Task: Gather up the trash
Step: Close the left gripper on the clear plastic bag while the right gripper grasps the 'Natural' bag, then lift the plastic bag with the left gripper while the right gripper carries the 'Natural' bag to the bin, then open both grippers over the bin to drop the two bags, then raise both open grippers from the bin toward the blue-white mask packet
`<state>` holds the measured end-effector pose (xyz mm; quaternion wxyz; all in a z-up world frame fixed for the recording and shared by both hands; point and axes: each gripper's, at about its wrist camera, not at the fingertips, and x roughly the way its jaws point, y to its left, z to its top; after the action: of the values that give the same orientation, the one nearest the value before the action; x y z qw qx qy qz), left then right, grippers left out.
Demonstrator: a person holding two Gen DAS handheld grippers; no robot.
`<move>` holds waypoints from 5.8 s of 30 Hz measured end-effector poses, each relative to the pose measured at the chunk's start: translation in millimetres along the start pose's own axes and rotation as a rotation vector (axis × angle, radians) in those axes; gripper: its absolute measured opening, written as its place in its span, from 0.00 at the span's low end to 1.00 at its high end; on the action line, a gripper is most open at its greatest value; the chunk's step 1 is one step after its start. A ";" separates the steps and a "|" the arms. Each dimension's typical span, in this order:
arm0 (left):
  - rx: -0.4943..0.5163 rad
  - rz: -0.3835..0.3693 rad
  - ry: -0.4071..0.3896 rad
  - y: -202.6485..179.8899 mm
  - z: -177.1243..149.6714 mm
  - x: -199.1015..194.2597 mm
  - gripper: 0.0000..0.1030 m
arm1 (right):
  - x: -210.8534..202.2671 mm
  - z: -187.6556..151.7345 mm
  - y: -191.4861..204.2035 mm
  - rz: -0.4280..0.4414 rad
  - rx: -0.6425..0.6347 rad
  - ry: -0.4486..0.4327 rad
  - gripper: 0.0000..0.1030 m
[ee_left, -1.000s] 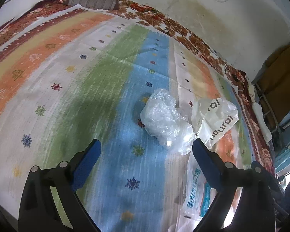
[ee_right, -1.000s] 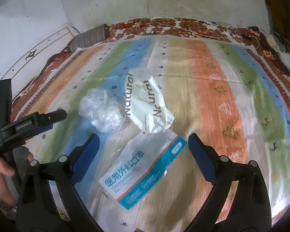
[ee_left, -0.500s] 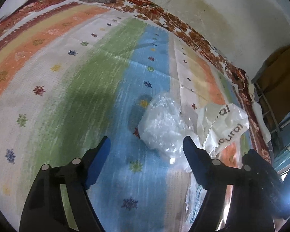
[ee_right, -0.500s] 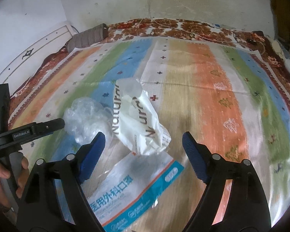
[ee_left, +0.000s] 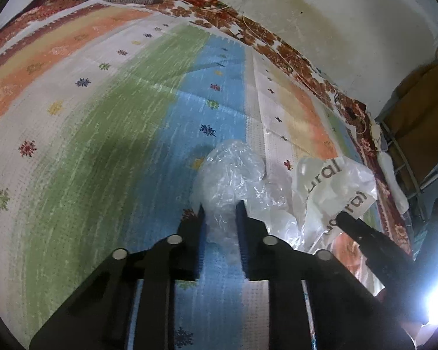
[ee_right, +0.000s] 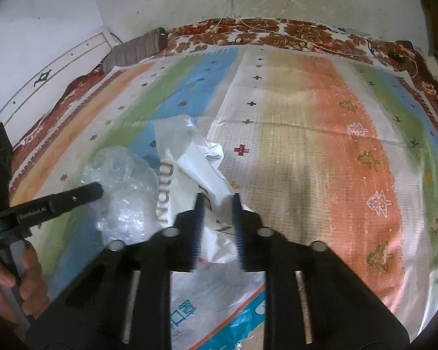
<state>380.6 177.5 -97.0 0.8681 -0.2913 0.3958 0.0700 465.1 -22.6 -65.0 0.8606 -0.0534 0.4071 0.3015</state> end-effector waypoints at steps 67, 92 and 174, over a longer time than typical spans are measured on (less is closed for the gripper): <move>0.194 -0.089 -0.165 -61.0 -79.2 -240.9 0.08 | -259.6 -77.8 53.3 0.006 -0.024 -0.205 0.04; 0.355 -0.141 -0.167 -86.6 -170.8 -298.5 0.08 | -323.8 -172.5 77.9 -0.031 -0.058 -0.196 0.04; 0.015 0.096 0.065 -17.6 -134.6 -206.5 0.94 | -219.5 -186.7 63.1 0.043 0.176 0.143 0.91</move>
<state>160.1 110.1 -8.3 0.8526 -0.2677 0.4376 0.0990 198.0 -138.7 -18.3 0.8241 0.0099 0.4932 0.2784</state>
